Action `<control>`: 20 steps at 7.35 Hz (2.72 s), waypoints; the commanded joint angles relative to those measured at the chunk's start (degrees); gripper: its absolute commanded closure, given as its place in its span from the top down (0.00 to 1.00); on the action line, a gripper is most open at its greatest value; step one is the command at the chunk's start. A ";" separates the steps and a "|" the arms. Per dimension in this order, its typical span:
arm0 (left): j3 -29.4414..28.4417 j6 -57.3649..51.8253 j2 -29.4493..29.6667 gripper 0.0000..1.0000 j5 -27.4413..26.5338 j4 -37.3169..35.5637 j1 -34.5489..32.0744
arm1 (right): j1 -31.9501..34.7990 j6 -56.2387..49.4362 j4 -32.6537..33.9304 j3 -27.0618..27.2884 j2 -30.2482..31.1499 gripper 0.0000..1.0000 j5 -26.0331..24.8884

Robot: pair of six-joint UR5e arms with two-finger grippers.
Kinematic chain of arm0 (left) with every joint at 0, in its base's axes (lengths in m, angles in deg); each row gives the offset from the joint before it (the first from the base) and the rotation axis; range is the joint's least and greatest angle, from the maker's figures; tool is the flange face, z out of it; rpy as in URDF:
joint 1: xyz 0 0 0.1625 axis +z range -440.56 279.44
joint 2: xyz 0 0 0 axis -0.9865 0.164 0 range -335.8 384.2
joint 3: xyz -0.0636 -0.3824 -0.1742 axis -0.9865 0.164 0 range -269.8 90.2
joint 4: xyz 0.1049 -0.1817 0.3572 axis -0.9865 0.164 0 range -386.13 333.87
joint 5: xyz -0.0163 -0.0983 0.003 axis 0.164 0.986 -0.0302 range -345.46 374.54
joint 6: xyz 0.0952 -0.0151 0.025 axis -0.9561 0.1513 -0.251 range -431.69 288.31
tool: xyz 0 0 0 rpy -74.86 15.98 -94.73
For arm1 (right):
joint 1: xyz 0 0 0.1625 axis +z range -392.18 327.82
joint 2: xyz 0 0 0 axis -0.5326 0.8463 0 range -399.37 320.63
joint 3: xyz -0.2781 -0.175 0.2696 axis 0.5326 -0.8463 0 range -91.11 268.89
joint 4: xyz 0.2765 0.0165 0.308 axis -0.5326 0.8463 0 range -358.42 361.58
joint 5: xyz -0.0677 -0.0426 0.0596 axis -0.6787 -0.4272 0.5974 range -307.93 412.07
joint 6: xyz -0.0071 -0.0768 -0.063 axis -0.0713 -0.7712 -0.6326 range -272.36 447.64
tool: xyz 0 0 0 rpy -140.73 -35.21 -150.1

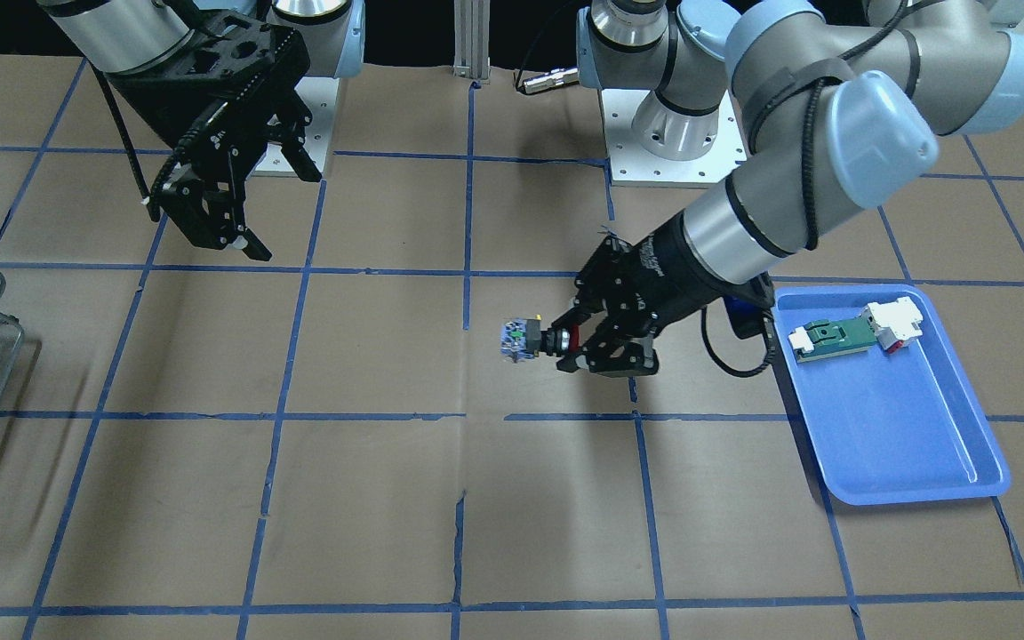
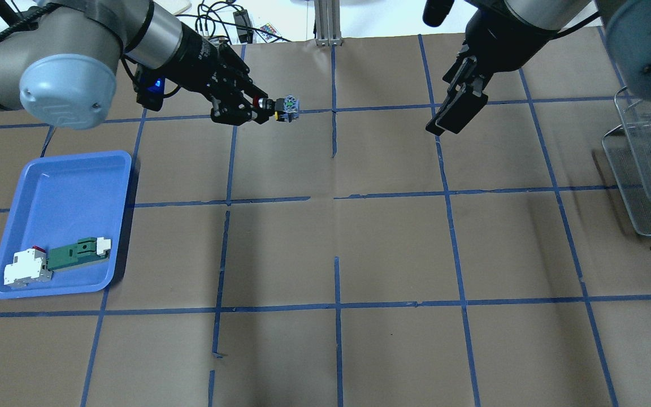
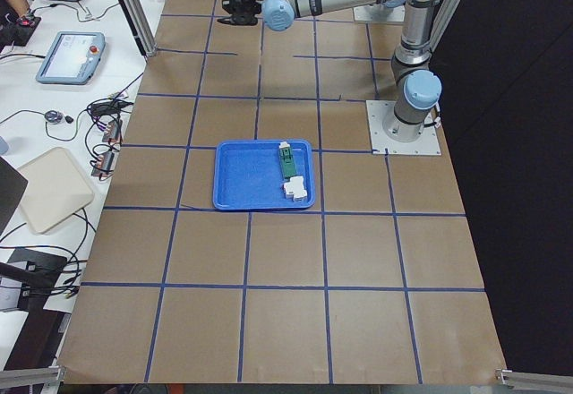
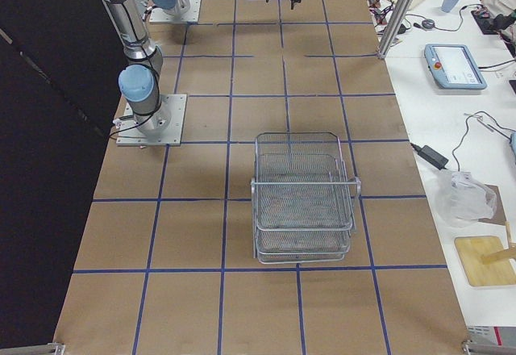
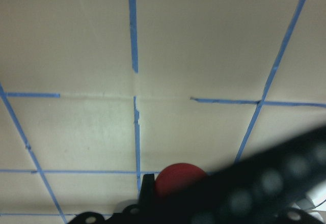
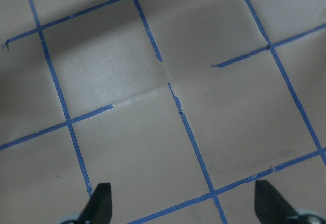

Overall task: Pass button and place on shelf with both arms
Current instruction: 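Lift the button with the left gripper toward the right gripper while the right gripper approaches, then close the right gripper on the button's base beside the left gripper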

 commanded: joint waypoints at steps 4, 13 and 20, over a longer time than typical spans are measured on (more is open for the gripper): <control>-0.02 15.68 -1.48 0.00 3.03 -6.48 -9.42 | -2.76 -16.97 -2.32 0.02 -2.15 1.00 11.18; 1.12 19.30 -4.74 0.00 4.79 -6.48 -11.45 | -1.98 -9.32 -1.89 0.36 -1.89 1.00 13.30; 0.94 20.09 -5.79 0.00 4.96 -6.48 -11.62 | 0.13 -7.39 -2.16 0.37 -1.98 1.00 14.45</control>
